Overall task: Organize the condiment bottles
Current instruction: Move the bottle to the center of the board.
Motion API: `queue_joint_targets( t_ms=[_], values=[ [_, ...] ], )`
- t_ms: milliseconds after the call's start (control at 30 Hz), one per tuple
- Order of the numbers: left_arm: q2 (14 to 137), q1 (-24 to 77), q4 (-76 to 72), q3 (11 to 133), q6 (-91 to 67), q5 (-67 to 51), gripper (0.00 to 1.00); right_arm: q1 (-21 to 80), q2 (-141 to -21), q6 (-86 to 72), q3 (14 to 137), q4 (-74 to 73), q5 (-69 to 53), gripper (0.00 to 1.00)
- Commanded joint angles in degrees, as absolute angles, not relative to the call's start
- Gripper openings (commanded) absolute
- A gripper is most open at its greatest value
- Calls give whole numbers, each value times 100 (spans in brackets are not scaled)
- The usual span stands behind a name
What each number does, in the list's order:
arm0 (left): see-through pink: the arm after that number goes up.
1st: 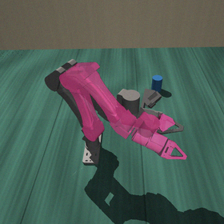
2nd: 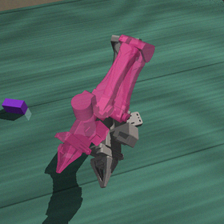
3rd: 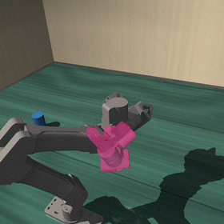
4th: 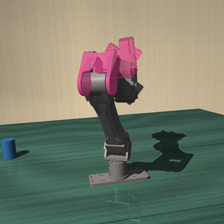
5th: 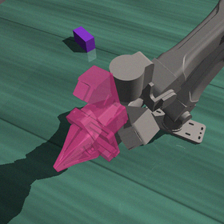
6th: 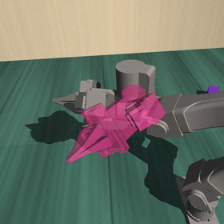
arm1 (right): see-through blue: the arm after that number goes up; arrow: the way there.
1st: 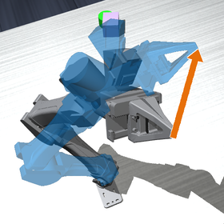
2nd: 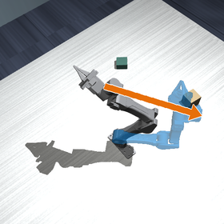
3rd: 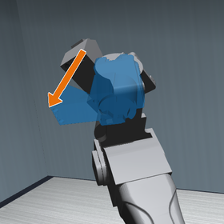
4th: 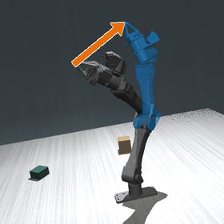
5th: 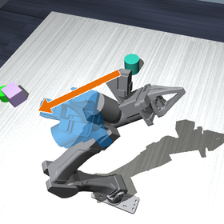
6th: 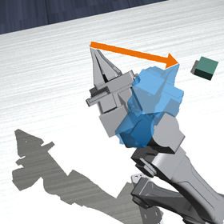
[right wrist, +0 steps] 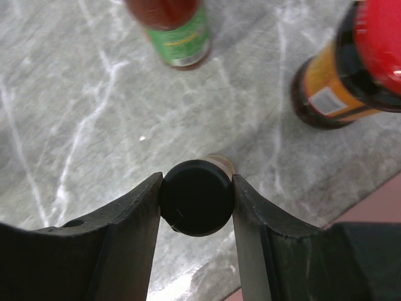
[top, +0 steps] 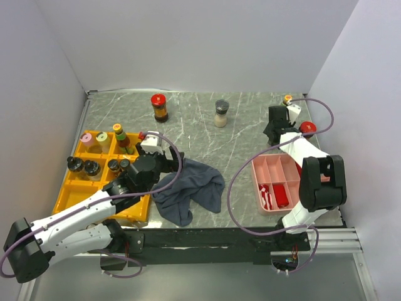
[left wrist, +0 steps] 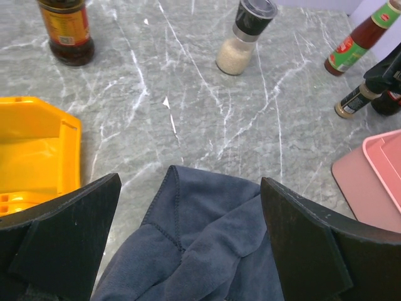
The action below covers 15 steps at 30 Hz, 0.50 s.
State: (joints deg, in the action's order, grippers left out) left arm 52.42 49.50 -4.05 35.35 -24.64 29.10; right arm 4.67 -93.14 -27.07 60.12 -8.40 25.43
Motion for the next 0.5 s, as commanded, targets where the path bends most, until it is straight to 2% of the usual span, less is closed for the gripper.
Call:
queue_joint_targets(
  t_ms=[0,200,467],
  values=[
    [4984,4992,-580,3481,-2452,3252,100,782,-9237,-2461,6170,-492,2224,39],
    [4720,4992,-378,3419,-2732,4068,100,1897,-9378,-2364,6486,-685,2259,36],
    [4000,4992,-430,3077,-2944,4684,99,3153,-9606,-2593,6784,-589,1670,36]
  ],
)
